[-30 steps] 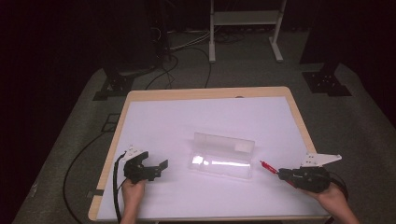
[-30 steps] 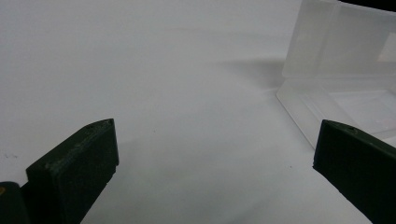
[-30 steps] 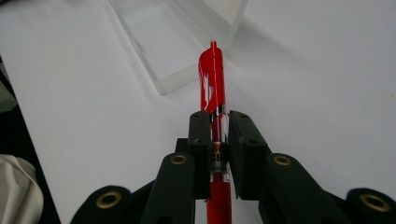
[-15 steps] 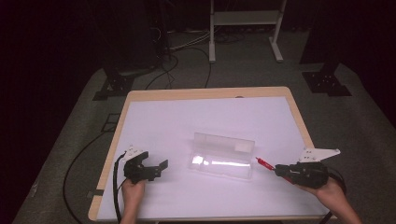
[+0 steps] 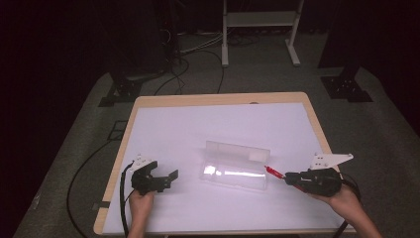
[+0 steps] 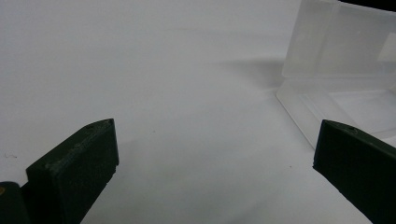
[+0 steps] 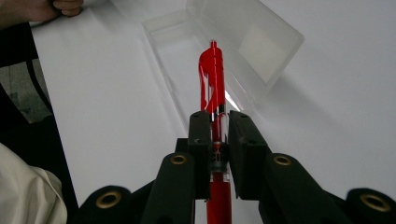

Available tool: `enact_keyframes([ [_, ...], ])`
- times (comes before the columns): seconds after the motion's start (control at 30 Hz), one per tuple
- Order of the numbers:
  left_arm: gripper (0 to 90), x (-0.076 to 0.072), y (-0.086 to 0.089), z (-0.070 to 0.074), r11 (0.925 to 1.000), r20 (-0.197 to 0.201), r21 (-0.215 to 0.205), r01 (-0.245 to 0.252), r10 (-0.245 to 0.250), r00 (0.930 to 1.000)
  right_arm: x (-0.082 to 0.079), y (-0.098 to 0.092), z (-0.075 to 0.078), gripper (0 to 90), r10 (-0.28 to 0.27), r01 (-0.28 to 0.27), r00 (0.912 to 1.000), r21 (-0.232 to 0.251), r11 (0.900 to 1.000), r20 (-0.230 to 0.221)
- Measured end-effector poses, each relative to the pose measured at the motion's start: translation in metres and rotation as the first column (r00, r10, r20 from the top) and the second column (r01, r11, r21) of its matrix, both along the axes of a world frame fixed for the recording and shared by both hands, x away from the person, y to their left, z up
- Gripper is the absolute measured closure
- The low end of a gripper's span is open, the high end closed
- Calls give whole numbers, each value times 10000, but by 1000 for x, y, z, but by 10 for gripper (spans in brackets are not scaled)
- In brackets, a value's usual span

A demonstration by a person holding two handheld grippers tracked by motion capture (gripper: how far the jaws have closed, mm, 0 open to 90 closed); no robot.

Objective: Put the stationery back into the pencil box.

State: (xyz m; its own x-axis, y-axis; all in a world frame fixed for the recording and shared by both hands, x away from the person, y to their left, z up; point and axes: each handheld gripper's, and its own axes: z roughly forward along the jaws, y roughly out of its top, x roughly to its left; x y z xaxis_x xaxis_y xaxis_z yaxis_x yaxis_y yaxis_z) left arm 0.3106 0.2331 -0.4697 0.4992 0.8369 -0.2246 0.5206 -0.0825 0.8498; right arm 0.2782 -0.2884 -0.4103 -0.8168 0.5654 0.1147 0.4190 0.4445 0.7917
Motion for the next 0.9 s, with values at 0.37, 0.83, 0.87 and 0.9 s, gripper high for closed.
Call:
enact_keyframes([
  [0.37,0,0,0,0,10000,-10,-26,-13,13,10000,5,13,7,791,361,-361,9993,-35,9993,74],
  [0.83,0,0,0,0,10000,-10,-20,-11,11,10000,13,32,12,791,849,-849,9962,-15,9964,177],
  [0.87,0,0,0,0,10000,-9,-19,-9,9,10000,14,33,12,791,874,-874,9960,-29,9962,173],
  [0.9,0,0,0,0,10000,-9,-21,-10,10,10000,14,35,12,791,915,-914,9956,-33,9958,178],
])
